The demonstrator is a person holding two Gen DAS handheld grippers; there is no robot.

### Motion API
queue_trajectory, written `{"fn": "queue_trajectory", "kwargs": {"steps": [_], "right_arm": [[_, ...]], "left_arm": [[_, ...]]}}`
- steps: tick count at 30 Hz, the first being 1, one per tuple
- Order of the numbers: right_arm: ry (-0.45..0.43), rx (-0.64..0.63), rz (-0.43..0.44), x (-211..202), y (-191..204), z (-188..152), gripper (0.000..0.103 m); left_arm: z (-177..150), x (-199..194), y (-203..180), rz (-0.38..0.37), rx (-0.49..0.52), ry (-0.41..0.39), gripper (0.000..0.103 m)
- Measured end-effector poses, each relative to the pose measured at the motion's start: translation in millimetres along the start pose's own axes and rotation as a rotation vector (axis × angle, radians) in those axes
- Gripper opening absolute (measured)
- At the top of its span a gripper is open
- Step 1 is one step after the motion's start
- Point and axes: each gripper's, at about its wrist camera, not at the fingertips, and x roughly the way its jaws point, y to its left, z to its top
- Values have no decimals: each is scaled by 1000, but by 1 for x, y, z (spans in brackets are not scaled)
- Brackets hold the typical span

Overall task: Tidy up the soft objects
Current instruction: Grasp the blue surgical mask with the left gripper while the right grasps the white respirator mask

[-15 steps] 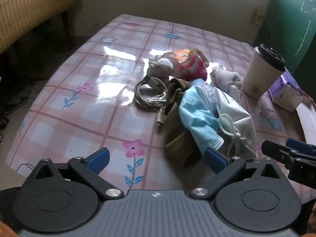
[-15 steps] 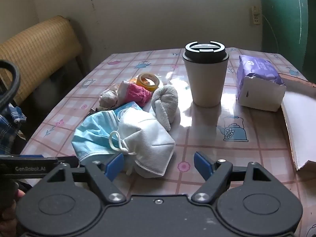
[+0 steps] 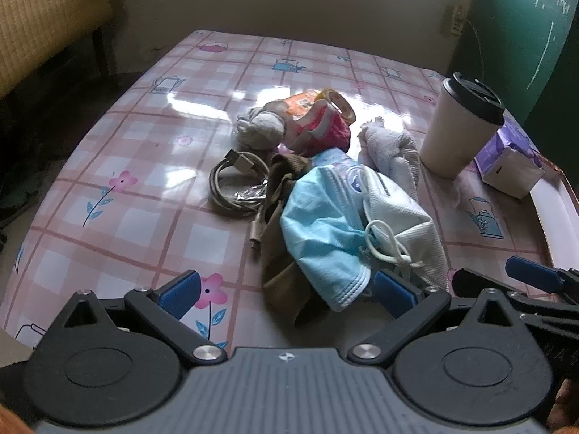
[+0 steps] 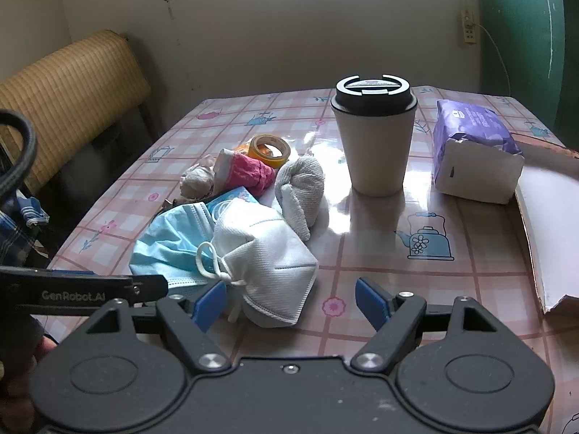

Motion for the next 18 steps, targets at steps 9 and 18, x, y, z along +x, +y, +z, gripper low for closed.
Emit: {"fn": "queue_trajectory", "kwargs": {"steps": [9, 18], "right_arm": [[10, -17, -8, 1, -1, 0, 92], [41, -93, 2, 15, -1, 8, 92]], "left_arm": [[3, 1, -1, -5, 18, -2, 103], [9, 6, 0, 16, 14, -9, 103]]}}
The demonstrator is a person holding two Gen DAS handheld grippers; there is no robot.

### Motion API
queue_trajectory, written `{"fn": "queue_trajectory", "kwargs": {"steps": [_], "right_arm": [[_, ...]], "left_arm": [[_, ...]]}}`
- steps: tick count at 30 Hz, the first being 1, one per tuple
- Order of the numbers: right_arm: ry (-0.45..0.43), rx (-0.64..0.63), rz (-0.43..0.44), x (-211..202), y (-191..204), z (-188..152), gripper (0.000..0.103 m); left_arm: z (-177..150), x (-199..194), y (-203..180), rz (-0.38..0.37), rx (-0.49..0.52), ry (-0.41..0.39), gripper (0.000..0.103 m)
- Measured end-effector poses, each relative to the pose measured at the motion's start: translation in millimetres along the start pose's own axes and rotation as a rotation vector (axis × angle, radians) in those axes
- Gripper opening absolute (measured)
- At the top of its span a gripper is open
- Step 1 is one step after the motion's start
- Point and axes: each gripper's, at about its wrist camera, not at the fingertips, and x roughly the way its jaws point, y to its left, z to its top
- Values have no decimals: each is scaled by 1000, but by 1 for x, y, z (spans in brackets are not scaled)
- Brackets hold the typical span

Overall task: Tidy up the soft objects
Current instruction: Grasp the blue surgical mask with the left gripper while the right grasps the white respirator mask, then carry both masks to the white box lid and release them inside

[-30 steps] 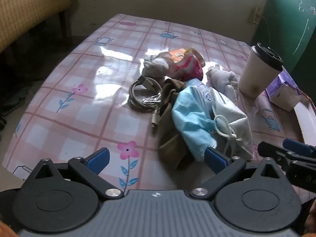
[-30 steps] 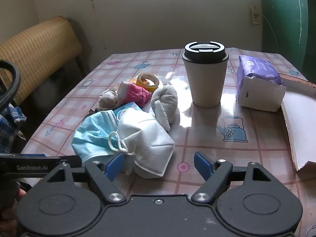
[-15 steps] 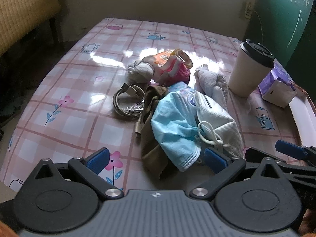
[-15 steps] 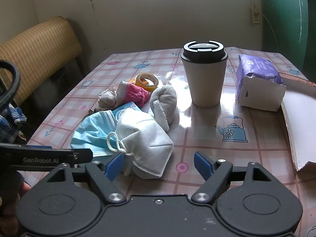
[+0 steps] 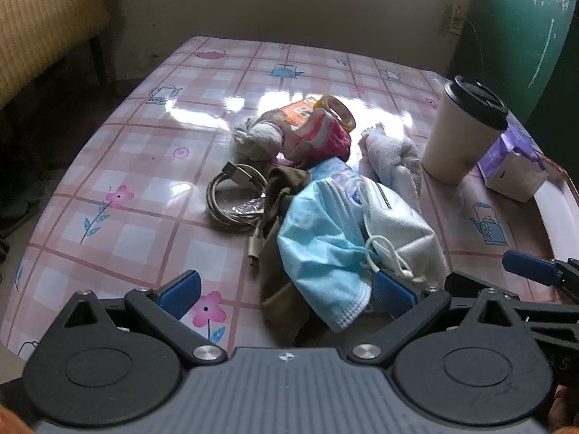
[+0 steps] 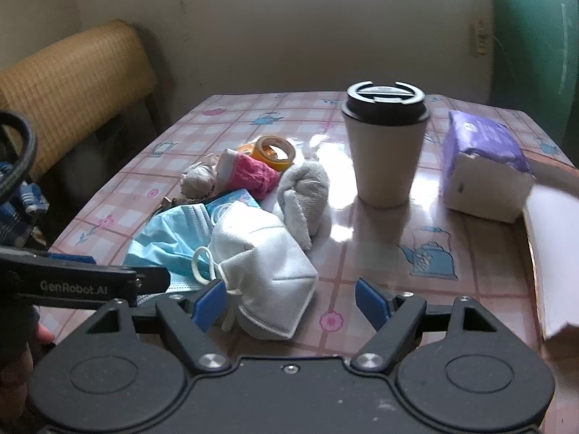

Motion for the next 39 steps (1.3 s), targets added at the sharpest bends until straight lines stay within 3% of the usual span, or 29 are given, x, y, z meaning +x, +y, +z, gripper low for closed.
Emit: {"fn": "queue_trajectory", "kwargs": {"steps": [6, 13, 17, 22, 28, 30, 32, 33, 35, 39], "right_arm": [[33, -52, 52, 21, 3, 8, 92], [50, -106, 94, 46, 15, 19, 93], [102, -104, 99, 68, 16, 21, 92], [51, 21, 145, 59, -4, 23, 58], [25, 125, 114, 38, -31, 23, 53], [22, 134, 112, 33, -34, 21, 53], [17, 128, 105, 29, -35, 19, 53], [16, 127, 104, 28, -35, 19, 53], [12, 128, 104, 25, -37, 17, 53], [5, 126, 100, 23, -34, 17, 53]], "left_arm": [[2, 2, 8, 41, -12, -3, 103], [6, -1, 18, 28, -27, -19, 103], [6, 1, 14, 16, -13, -18, 103], [7, 3, 5, -11, 23, -25, 103], [10, 9, -9, -71, 43, -39, 103], [10, 15, -15, -82, 52, -32, 96], [9, 22, -22, -92, 57, -14, 77], [10, 25, -24, -89, 60, -8, 72], [9, 27, -28, -79, 77, -11, 47], [8, 23, -32, -83, 91, -29, 32]]}}
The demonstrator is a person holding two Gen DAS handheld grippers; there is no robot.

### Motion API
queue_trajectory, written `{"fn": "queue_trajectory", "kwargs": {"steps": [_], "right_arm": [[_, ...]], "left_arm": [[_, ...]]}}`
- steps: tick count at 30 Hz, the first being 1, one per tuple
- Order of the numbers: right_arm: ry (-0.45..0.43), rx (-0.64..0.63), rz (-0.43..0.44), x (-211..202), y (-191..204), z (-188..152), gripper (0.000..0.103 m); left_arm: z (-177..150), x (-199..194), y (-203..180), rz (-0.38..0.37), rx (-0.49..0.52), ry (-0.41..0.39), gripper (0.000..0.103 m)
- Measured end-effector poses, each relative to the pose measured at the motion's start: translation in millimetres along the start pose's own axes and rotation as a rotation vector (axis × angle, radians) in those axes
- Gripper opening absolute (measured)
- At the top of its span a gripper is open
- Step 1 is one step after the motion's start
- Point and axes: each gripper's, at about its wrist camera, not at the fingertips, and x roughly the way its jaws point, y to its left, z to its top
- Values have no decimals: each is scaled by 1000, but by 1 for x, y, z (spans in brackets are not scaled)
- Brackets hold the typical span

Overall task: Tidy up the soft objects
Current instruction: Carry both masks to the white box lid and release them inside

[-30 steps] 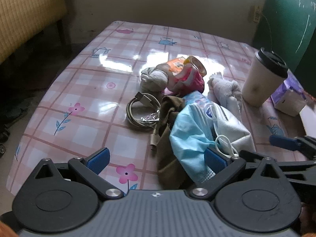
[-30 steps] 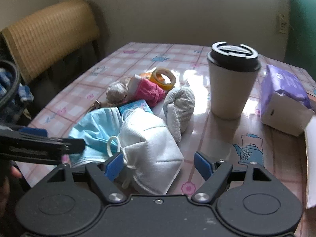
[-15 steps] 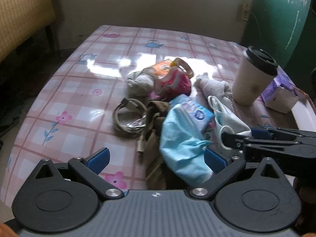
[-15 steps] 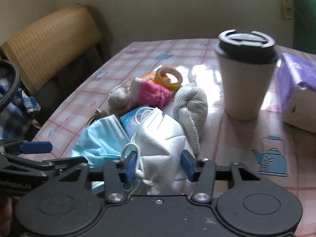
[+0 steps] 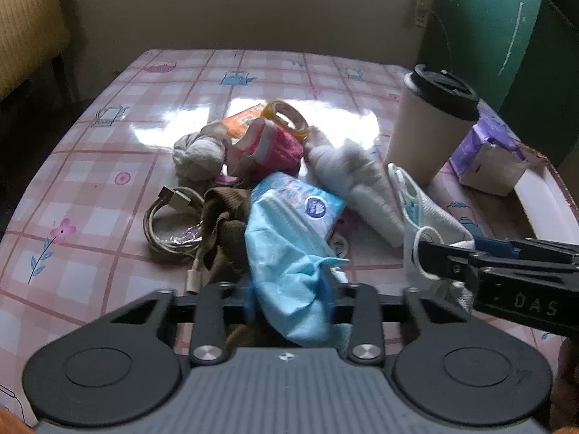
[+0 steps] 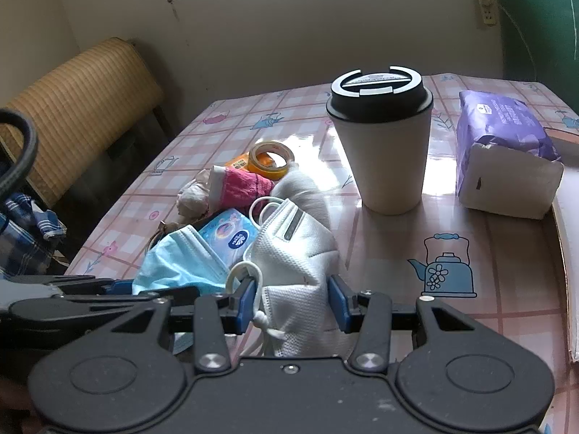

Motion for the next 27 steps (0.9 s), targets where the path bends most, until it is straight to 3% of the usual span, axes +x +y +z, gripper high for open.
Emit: {"fn": "queue_trajectory", "kwargs": {"steps": [11, 19, 27], "right_arm": [[-48, 11, 34, -18, 0, 1, 53], [-86, 7, 46, -37, 6, 15, 53], [-113, 9, 19, -50, 9, 54, 53]], "left_arm": [[-5, -45, -18, 109, 143, -174, 20], [17, -49, -13, 75, 78, -191, 19], [54, -51, -17, 49, 86, -199, 19]]}}
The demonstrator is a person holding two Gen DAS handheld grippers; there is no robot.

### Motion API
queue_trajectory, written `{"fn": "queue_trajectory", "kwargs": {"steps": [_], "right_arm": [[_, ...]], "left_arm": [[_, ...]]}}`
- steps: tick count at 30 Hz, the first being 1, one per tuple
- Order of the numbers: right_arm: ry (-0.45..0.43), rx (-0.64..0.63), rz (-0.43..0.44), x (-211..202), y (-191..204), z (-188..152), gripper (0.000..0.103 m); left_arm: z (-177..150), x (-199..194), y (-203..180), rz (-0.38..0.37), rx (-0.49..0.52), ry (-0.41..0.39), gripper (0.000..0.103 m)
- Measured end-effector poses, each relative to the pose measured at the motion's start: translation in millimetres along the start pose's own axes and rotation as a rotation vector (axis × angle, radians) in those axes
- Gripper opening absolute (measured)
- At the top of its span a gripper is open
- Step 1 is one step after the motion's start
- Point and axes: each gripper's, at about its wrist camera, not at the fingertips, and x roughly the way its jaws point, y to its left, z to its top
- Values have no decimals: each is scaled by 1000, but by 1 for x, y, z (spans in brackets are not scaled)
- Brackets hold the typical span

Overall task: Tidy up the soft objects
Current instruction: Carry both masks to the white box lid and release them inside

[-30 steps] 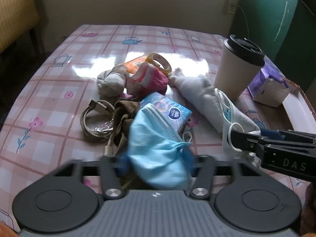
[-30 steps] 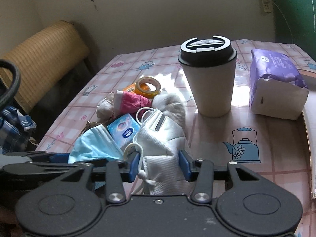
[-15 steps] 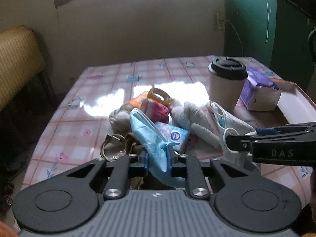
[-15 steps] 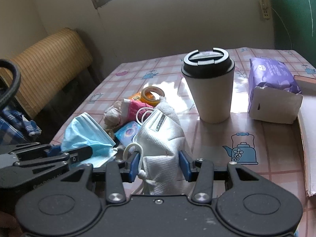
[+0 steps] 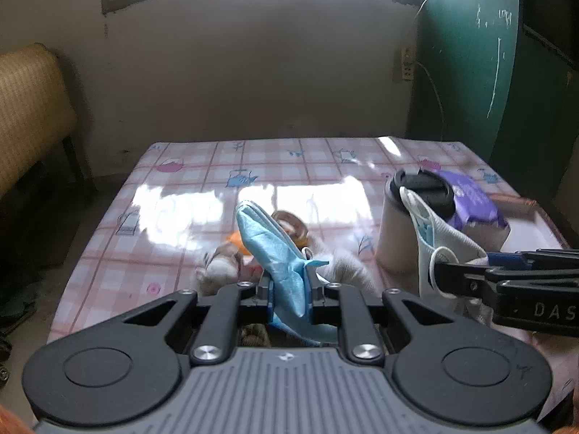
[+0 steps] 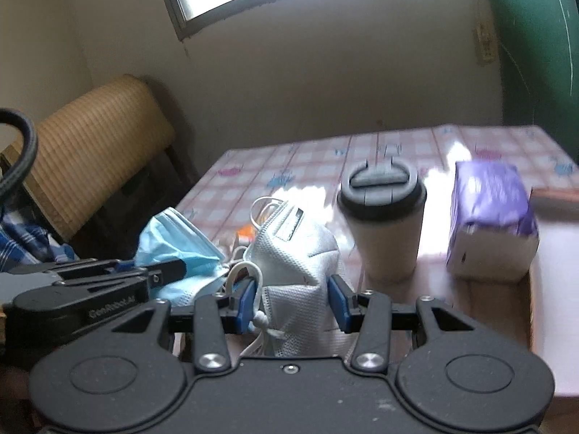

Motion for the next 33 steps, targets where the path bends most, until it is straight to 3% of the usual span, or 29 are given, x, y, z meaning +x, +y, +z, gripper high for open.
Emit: {"fn": "queue_trajectory", "kwargs": {"steps": [13, 33], "right_arm": [[-45, -42, -64, 0, 21, 63, 53], [-90, -50, -210, -16, -18, 88, 53]], "left_arm": [[49, 0, -2, 18, 30, -24, 19], [68, 20, -41, -29, 51, -17, 19]]}}
